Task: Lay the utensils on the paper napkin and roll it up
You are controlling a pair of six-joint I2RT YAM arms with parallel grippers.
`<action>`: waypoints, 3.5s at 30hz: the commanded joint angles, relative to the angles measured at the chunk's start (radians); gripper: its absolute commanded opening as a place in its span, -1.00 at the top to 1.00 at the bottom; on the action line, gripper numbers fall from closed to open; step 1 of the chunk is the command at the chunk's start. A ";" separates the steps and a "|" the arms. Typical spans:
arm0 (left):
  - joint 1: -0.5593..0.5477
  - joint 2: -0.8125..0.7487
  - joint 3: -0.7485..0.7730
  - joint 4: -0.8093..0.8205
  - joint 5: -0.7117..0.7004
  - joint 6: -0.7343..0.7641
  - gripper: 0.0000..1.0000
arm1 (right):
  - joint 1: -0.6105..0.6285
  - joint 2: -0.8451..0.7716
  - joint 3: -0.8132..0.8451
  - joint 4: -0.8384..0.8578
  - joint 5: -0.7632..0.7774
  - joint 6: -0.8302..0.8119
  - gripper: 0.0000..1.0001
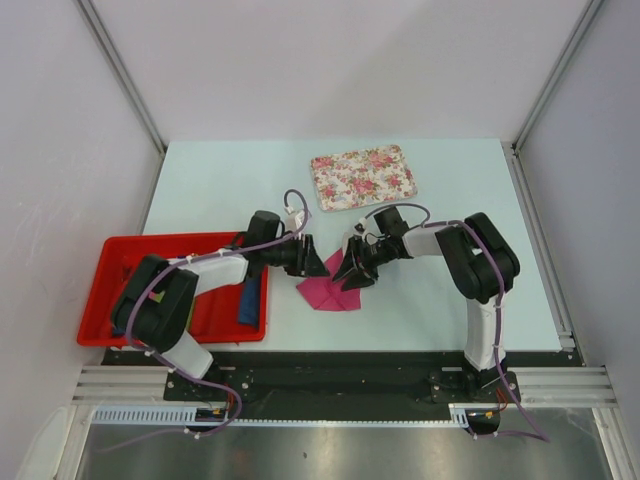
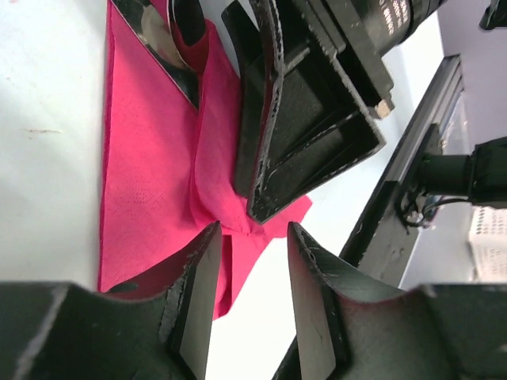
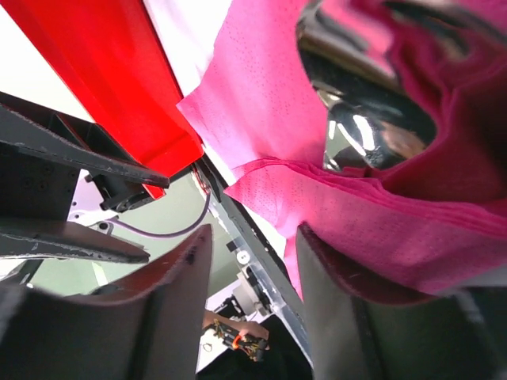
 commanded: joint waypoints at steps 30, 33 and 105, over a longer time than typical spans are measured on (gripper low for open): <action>-0.046 0.193 0.115 -0.099 -0.046 -0.045 0.15 | -0.017 0.002 -0.007 0.025 0.026 0.005 0.23; -0.046 0.193 0.118 -0.135 -0.063 -0.032 0.15 | -0.015 -0.001 -0.008 0.025 0.028 0.005 0.23; -0.050 0.168 0.146 -0.222 -0.146 0.077 1.00 | -0.002 -0.016 0.093 -0.122 0.187 -0.185 0.64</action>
